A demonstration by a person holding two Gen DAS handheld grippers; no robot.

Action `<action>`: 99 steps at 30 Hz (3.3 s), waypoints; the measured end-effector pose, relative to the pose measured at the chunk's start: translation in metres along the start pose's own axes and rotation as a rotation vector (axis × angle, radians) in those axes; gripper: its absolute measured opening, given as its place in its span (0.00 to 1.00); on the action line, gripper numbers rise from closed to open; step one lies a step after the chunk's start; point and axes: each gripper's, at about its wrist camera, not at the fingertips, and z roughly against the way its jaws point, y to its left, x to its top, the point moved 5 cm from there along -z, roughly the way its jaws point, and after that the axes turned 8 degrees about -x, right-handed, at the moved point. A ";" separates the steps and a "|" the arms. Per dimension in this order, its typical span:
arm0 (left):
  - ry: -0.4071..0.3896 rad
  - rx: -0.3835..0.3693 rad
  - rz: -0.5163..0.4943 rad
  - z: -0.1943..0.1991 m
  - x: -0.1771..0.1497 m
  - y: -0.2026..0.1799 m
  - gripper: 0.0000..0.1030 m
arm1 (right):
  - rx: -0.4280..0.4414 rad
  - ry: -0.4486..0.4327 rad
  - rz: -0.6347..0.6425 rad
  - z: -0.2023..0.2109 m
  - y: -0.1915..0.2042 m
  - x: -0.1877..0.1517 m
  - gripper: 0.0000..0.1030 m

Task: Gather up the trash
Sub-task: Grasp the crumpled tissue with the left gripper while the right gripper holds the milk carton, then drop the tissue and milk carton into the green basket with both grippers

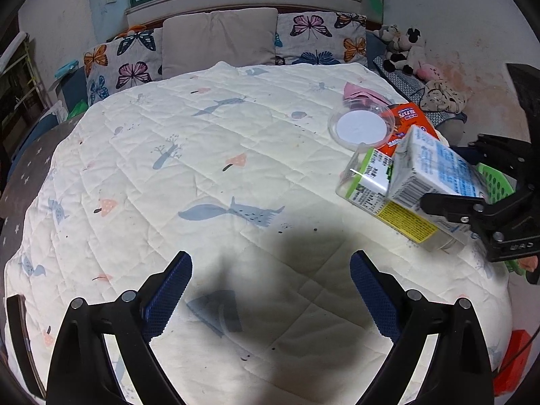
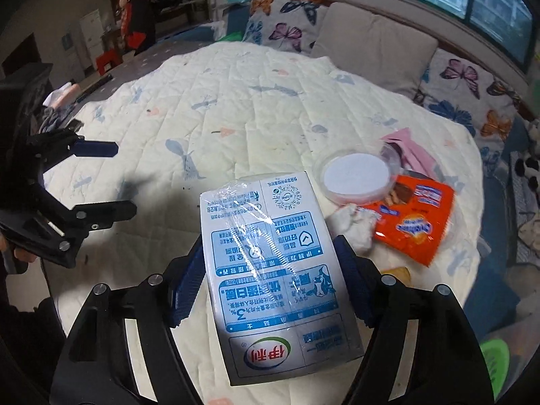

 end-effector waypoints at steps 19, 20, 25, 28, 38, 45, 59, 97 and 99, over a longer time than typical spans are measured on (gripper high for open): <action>-0.060 -0.080 -0.180 -0.013 0.041 -0.083 0.88 | -0.172 -0.074 -0.346 0.086 -0.063 -0.071 0.71; -0.058 -0.085 -0.188 -0.016 0.045 -0.088 0.87 | -0.179 -0.073 -0.352 0.088 -0.064 -0.074 0.71; -0.048 -0.103 -0.232 -0.035 0.064 -0.112 0.79 | -0.209 -0.067 -0.392 0.095 -0.072 -0.092 0.71; -0.028 -0.104 -0.257 -0.052 0.075 -0.124 0.75 | -0.220 -0.067 -0.418 0.099 -0.074 -0.101 0.71; 0.042 -0.118 -0.304 -0.099 0.093 -0.140 0.61 | -0.250 -0.036 -0.482 0.101 -0.088 -0.127 0.71; 0.068 -0.184 -0.298 -0.107 0.094 -0.146 0.42 | -0.266 -0.038 -0.518 0.108 -0.094 -0.139 0.71; 0.052 -0.211 -0.336 -0.100 0.087 -0.154 0.29 | -0.302 -0.040 -0.592 0.119 -0.106 -0.163 0.71; 0.026 -0.476 -0.487 -0.046 0.074 -0.325 0.29 | -0.550 -0.064 -0.842 0.175 -0.189 -0.256 0.77; 0.038 -0.485 -0.500 -0.048 0.069 -0.336 0.29 | -0.551 -0.068 -0.846 0.179 -0.187 -0.260 0.77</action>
